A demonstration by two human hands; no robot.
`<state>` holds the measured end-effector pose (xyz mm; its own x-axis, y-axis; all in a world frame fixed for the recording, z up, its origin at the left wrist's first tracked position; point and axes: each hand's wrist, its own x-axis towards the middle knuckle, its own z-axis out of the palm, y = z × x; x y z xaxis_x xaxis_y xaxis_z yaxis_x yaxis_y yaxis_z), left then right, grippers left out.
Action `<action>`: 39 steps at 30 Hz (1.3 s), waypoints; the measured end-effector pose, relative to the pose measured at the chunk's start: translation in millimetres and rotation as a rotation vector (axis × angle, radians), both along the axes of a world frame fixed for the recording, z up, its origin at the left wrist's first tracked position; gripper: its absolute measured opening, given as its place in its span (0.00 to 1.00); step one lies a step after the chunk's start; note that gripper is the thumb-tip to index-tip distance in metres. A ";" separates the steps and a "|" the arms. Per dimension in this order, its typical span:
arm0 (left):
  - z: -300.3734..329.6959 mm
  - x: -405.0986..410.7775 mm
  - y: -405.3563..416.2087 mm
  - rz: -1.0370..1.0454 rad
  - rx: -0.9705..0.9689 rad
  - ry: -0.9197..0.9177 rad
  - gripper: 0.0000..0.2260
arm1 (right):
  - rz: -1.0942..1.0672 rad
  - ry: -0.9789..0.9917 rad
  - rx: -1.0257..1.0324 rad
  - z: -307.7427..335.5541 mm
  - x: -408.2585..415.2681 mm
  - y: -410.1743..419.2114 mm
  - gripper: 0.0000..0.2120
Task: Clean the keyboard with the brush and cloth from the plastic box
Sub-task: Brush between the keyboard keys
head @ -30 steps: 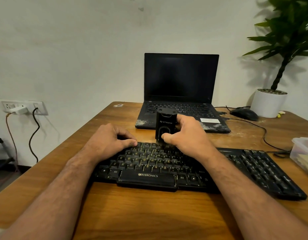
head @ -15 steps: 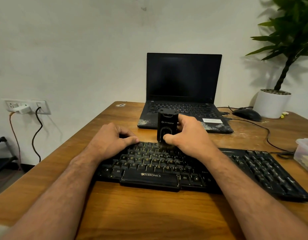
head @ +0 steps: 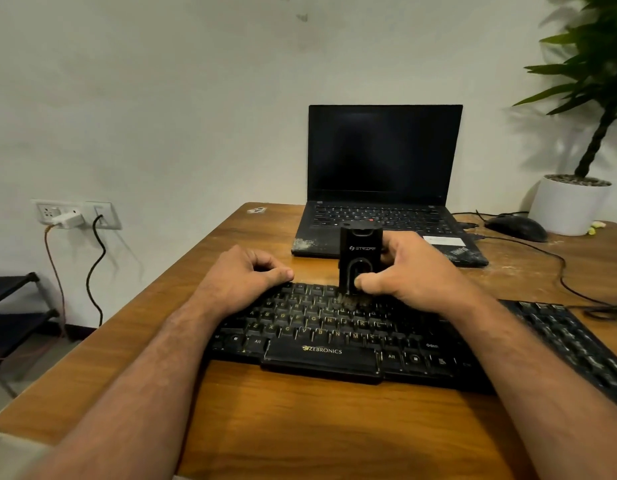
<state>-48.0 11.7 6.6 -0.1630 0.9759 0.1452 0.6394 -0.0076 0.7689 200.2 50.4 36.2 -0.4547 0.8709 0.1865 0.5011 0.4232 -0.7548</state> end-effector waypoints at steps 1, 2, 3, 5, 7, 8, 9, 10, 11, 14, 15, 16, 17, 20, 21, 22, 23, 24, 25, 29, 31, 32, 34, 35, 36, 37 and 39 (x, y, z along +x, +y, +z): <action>-0.2 -0.1 0.5 -0.002 -0.001 0.008 0.07 | 0.004 0.017 0.001 0.0 -1.3 -1.6 0.21; -0.4 0.3 0.6 -0.003 -0.002 0.019 0.07 | 0.006 0.035 0.005 -1.4 -5.5 -4.2 0.21; -0.3 0.6 1.0 -0.004 -0.001 0.031 0.06 | 0.013 0.054 0.011 -3.7 -12.1 -7.2 0.20; -0.2 0.9 1.3 -0.011 0.002 0.045 0.04 | 0.028 0.071 0.039 -9.9 -27.0 -12.1 0.20; 0.0 0.5 1.5 -0.021 -0.004 0.042 0.02 | 0.043 0.076 0.056 -12.7 -34.6 -13.0 0.21; -0.3 0.2 1.5 -0.025 -0.007 0.042 0.02 | 0.041 0.070 0.052 -11.8 -32.7 -12.1 0.21; -0.6 -0.1 1.8 -0.026 -0.007 0.042 0.02 | 0.033 0.056 0.045 -10.0 -27.2 -10.1 0.21; -1.0 -0.2 1.9 -0.026 -0.007 0.042 0.02 | 0.020 0.037 0.036 -7.4 -19.3 -8.4 0.20; -1.3 -0.3 2.1 -0.026 -0.008 0.041 0.02 | 0.007 0.021 0.027 -4.5 -9.8 -7.0 0.19; -1.0 -0.7 2.4 -0.032 -0.020 0.038 0.02 | -0.011 0.005 0.003 2.8 12.8 -7.1 0.19; -0.7 -0.7 2.5 -0.038 -0.022 0.039 0.02 | -0.015 0.012 0.003 2.9 15.8 -6.9 0.20; -0.5 -0.8 2.7 -0.043 -0.020 0.042 0.02 | -0.018 0.018 0.004 2.4 15.8 -7.2 0.20; -0.2 -0.6 2.8 -0.046 -0.017 0.043 0.03 | -0.017 0.026 0.004 1.1 13.3 -8.1 0.20; 0.1 -0.2 2.2 -0.039 -0.012 0.042 0.02 | 0.022 0.056 0.019 -5.8 -6.9 -11.4 0.19; 0.2 0.1 1.8 -0.035 -0.010 0.045 0.02 | 0.030 0.059 0.034 -8.4 -15.0 -12.2 0.19; 0.6 0.5 1.7 -0.031 -0.007 0.045 0.02 | 0.032 0.064 0.052 -10.6 -22.6 -13.0 0.18; 1.2 1.0 1.3 -0.027 -0.004 0.042 0.01 | 0.035 0.069 0.070 -12.8 -29.6 -13.4 0.17; 1.8 1.6 1.0 -0.024 -0.001 0.039 0.01 | 0.040 0.080 0.086 -14.9 -35.4 -14.1 0.18; 2.2 2.2 0.6 -0.022 0.000 0.037 0.02 | 0.043 0.093 0.102 -17.0 -39.6 -14.5 0.20; 2.8 2.1 0.2 -0.033 -0.020 0.021 0.01 | 0.019 0.082 0.139 -20.1 -43.6 -9.1 0.21; 3.1 1.9 0.5 -0.039 -0.026 0.032 0.02 | -0.029 0.021 0.193 -19.9 -46.4 -5.7 0.19; 3.6 2.4 0.6 -0.038 -0.025 0.034 0.01 | -0.038 -0.006 0.230 -19.7 -49.3 -6.0 0.18; 4.7 3.0 0.8 -0.037 -0.010 0.040 0.04 | 0.008 -0.014 0.256 -20.4 -56.9 -9.4 0.18; 4.8 3.0 0.6 -0.039 0.000 0.049 0.08 | 0.048 -0.009 0.237 -21.0 -59.9 -11.9 0.18; 4.7 2.9 0.7 -0.043 0.006 0.055 0.10 | 0.074 -0.010 0.222 -21.1 -61.6 -13.8 0.19; 4.4 2.7 0.4 -0.044 0.004 0.050 0.10 | 0.075 -0.009 0.222 -20.9 -61.7 -13.2 0.19; 3.9 2.5 0.8 -0.035 -0.009 0.025 0.03 | 0.017 0.020 0.232 -19.2 -57.7 -8.2 0.19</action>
